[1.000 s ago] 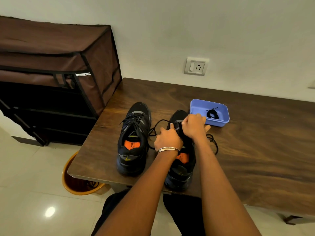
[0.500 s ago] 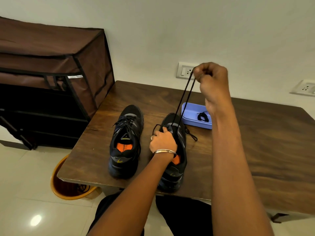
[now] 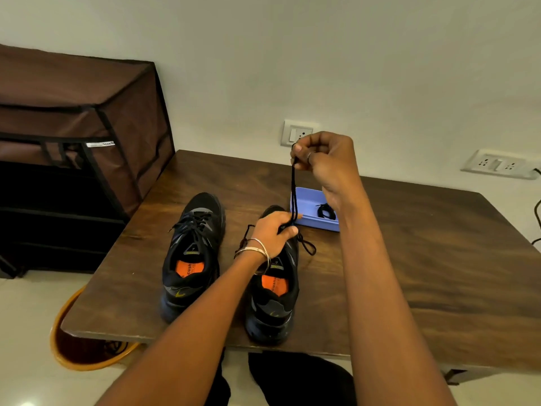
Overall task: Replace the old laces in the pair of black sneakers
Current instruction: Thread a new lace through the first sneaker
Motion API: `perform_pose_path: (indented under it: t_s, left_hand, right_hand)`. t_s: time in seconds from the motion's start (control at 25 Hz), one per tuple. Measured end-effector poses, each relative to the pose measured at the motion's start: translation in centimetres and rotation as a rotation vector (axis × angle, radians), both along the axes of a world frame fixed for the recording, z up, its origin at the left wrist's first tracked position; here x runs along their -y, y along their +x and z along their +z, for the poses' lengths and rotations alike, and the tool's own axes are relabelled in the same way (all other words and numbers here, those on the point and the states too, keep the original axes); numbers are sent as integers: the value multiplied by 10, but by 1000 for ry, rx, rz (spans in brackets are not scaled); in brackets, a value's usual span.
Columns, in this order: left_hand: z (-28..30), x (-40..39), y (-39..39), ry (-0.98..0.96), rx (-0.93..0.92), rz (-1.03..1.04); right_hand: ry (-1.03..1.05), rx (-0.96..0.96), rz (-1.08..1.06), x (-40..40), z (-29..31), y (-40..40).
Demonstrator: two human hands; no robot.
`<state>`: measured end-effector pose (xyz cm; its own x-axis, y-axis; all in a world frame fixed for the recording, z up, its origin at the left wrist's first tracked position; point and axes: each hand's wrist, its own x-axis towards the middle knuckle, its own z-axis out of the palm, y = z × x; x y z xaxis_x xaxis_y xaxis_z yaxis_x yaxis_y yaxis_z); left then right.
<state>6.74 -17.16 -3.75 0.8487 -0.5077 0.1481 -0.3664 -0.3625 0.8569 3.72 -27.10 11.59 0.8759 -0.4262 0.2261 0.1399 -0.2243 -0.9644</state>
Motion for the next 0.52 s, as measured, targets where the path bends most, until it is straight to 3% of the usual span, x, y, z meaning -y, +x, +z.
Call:
perform_pose_path:
  t_s: [0.12,0.2,0.32,0.36,0.52]
  left_hand:
    - [-12,7,10,-173,-206,194]
    - [-15,4,19,-358,-393,261]
    - [-17,1,22,-385,-489,272]
    - [-17,1,22,-365,-482,282]
    - [-3,5,20,-385,-582,307]
  right_hand:
    - [10,-71,-304,6,-35,-2]
    - [-78,-272,-514,6,-79,-10]
    - [-263,-739,-164,-10,-132,-17]
    - [-332,-802,-69,-15,-141,-16]
    - [-497,-775,-71,-23,-152,-16]
